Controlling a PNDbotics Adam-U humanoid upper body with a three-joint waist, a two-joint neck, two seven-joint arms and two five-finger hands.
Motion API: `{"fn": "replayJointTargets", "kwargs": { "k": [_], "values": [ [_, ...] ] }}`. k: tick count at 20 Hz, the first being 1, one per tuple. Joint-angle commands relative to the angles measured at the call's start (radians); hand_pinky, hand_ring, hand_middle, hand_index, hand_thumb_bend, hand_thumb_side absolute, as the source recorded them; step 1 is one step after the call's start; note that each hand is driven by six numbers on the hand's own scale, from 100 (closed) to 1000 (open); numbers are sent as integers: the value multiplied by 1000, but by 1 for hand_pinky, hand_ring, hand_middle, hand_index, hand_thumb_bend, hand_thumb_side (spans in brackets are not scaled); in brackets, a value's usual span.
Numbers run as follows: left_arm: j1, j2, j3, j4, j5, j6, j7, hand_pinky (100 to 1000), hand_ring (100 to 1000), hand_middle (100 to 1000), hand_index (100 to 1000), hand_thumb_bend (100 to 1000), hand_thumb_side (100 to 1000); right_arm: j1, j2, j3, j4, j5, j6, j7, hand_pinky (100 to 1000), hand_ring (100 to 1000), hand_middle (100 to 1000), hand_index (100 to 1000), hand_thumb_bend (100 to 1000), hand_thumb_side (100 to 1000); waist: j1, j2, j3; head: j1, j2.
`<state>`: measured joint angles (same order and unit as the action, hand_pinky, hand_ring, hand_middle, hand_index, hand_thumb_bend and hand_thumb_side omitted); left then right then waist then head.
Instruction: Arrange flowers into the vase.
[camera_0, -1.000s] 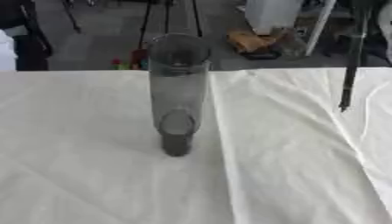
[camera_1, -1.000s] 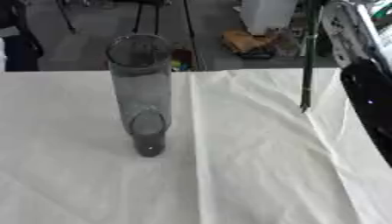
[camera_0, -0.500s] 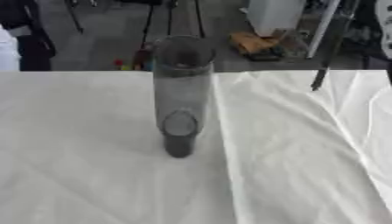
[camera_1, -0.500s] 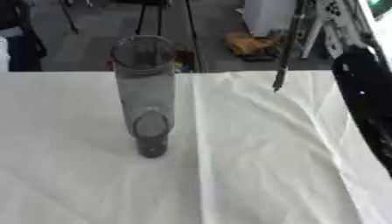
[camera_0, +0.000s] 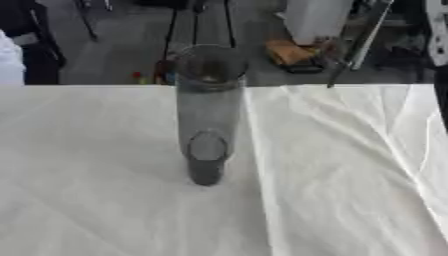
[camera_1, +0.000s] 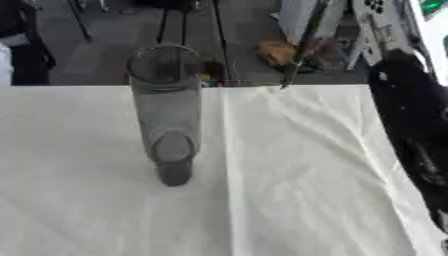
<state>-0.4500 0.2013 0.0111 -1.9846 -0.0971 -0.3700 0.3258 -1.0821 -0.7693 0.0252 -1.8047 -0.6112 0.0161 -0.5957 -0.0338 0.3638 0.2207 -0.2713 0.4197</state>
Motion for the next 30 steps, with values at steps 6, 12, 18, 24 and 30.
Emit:
{"fn": "replayJointTargets", "kwargs": {
  "k": [6,12,18,24,30],
  "values": [
    [-18,14,-4,-15,7,-4,-9,736,783,769,831,100,1000,-62,10,-11,-5,-16,-57,-15,100,100,100,107,100,374,-8,-11,21,-9,-17],
    [-20,17,-6,-15,9,-4,-12,737,783,770,831,100,1000,-93,16,-4,30,-21,-66,-22,100,100,100,108,100,354,-17,-4,35,-12,-24],
    [-18,22,-9,-15,10,-2,-15,737,783,770,831,100,1000,-139,21,-1,59,-53,-72,-48,100,100,100,109,100,384,-26,-2,46,-15,-24],
    [-23,26,-13,-15,12,-3,-21,737,782,770,830,100,1000,-179,34,5,71,-58,-83,-52,100,100,100,110,100,387,-37,0,59,-21,-28],
    [-28,29,-16,-15,14,-3,-25,738,783,770,830,100,1000,-200,52,11,79,-73,-91,-49,100,100,100,111,100,390,-47,2,72,-25,-34]
  ]
}}
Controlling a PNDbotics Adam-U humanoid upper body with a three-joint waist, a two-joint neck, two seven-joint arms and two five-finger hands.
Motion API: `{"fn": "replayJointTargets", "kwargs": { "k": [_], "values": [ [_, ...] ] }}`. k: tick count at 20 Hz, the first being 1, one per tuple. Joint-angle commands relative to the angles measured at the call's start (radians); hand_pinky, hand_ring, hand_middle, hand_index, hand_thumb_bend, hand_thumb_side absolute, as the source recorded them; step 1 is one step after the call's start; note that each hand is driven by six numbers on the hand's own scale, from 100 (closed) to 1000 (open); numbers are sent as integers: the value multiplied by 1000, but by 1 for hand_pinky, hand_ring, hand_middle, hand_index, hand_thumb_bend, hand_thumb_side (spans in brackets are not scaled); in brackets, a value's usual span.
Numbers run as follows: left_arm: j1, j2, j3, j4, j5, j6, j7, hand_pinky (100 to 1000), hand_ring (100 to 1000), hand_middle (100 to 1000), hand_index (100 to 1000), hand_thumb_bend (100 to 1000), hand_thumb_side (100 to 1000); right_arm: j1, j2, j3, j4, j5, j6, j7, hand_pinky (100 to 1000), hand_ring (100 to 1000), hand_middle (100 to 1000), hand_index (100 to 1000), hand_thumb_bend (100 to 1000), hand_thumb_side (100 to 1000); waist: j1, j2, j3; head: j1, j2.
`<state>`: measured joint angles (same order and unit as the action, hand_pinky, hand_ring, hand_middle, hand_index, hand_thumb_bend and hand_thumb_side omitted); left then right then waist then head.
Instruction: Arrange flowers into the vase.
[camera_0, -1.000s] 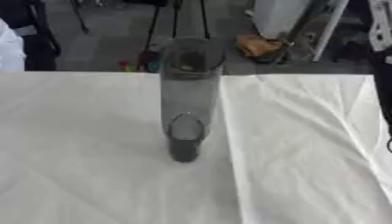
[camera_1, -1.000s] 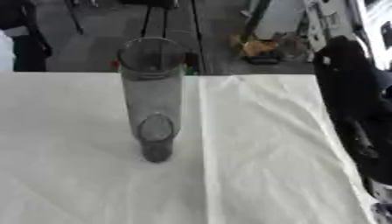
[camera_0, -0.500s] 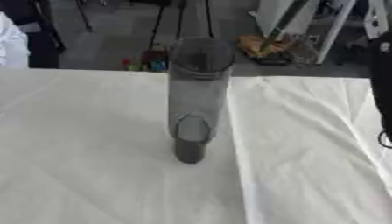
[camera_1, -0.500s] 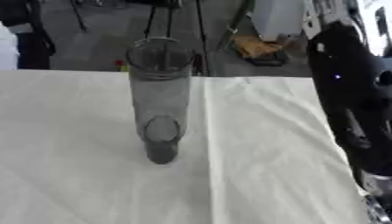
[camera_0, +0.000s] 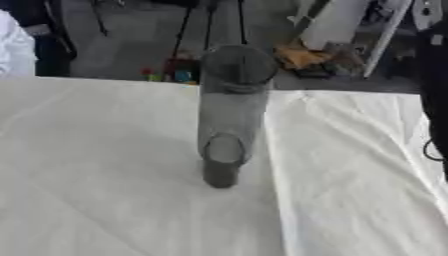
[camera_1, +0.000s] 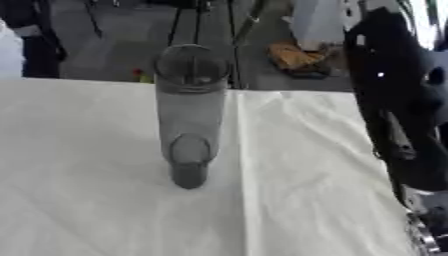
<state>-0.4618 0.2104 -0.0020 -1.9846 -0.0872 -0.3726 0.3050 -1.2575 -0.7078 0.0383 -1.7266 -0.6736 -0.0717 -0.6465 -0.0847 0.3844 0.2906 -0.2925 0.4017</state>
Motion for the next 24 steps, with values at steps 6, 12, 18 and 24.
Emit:
{"fn": "replayJointTargets", "kwargs": {
  "k": [6,12,18,24],
  "values": [
    [-22,20,-7,-15,9,-2,-9,738,783,770,830,100,1000,-39,10,3,10,-22,3,-11,100,100,100,111,100,392,-5,-15,10,-6,-16],
    [-23,20,-6,-15,10,-4,-10,739,783,771,830,100,1000,-38,19,14,16,-28,14,-13,100,100,100,110,100,393,-11,-10,19,-6,-18],
    [-25,20,-6,-15,11,-4,-11,739,783,771,830,100,1000,-34,25,23,24,-31,26,-12,100,100,100,110,100,395,-16,-6,23,-2,-21],
    [-26,18,-4,-15,11,-5,-9,740,778,772,829,100,1000,-23,28,31,35,-28,37,-11,100,100,100,109,100,395,-20,3,25,0,-21]
  ]
}}
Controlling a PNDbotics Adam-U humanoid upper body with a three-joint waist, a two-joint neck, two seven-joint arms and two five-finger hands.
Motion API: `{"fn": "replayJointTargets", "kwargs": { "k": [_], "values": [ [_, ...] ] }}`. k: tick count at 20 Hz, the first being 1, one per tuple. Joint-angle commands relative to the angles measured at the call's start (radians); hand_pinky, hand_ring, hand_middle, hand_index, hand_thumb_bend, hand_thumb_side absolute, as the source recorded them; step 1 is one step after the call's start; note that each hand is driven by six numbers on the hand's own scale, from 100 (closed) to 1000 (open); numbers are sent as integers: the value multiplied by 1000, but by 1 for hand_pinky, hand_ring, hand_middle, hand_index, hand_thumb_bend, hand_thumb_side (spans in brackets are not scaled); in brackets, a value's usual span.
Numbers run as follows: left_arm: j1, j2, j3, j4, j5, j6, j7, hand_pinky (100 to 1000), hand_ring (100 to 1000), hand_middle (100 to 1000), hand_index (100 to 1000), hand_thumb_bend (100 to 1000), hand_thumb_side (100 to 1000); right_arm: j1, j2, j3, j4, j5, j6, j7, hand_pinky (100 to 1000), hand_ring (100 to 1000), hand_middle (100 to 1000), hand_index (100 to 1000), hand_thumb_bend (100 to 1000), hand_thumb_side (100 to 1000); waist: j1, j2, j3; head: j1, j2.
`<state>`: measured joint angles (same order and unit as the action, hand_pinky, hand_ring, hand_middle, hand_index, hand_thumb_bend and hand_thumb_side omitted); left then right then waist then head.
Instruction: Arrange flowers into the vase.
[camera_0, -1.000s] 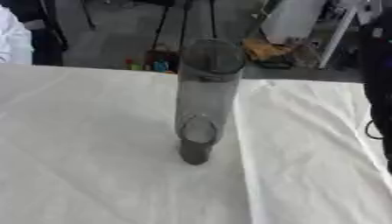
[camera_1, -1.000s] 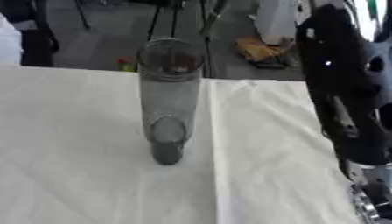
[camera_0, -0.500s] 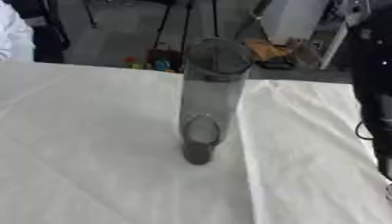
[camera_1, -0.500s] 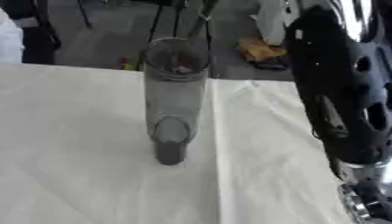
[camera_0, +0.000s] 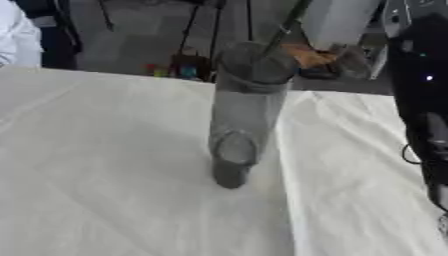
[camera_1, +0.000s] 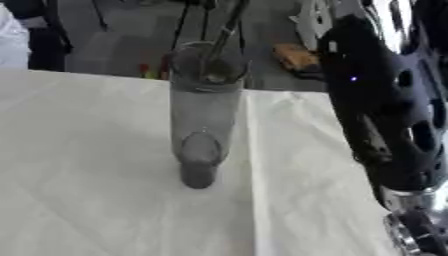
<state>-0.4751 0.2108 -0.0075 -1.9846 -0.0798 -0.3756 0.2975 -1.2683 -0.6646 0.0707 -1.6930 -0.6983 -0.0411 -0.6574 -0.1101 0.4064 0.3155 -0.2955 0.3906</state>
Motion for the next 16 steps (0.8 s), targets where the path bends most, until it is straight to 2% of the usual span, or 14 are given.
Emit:
{"fn": "replayJointTargets", "kwargs": {
  "k": [1,16],
  "values": [
    [-14,18,2,-15,3,-2,-1,740,777,772,829,100,1000,-9,-15,-1,2,-4,9,0,100,100,100,109,100,393,4,-16,0,5,-10],
    [-19,12,0,-15,4,-1,-3,741,776,774,829,100,1000,3,16,30,20,-12,79,-35,100,100,100,109,100,382,0,-3,3,6,-18]
  ]
}}
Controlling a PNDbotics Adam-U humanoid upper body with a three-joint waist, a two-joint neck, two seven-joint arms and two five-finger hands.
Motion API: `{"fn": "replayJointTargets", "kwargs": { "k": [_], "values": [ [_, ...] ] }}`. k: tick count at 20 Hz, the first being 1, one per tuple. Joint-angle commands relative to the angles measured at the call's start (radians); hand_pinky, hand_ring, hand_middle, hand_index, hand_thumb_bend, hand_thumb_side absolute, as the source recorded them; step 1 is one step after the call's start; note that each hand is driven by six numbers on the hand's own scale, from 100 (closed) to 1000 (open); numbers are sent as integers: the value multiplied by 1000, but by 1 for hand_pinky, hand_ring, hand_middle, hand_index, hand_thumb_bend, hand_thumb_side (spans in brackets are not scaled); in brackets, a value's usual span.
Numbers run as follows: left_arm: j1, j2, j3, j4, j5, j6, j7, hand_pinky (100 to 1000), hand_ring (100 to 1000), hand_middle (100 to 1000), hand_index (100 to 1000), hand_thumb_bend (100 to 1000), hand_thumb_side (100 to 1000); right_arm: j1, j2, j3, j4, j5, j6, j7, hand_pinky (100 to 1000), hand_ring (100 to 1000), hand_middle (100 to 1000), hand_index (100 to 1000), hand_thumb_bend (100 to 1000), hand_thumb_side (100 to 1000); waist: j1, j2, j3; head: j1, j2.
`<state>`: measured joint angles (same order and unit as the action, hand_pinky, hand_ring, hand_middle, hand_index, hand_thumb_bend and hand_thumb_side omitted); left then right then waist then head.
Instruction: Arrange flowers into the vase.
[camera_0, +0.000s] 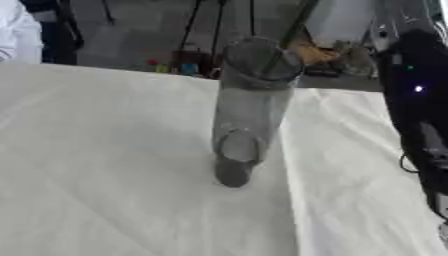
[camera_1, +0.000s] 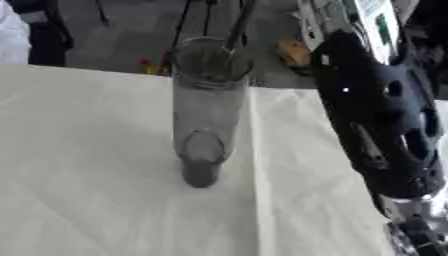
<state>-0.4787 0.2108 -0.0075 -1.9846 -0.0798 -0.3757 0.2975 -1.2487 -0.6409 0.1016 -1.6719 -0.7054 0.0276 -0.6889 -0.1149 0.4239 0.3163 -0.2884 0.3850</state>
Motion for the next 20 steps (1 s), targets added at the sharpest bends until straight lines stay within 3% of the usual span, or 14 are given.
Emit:
{"fn": "replayJointTargets", "kwargs": {
  "k": [1,20],
  "values": [
    [-15,12,0,-15,4,-1,-3,741,776,774,829,100,1000,-17,-6,2,-1,-6,13,-3,100,100,100,109,100,383,5,-20,3,-2,-13],
    [-25,5,1,-15,6,-5,-5,743,775,775,829,100,1000,45,-7,52,-15,-14,56,37,100,100,100,108,100,371,1,-1,16,-12,-26]
  ]
}}
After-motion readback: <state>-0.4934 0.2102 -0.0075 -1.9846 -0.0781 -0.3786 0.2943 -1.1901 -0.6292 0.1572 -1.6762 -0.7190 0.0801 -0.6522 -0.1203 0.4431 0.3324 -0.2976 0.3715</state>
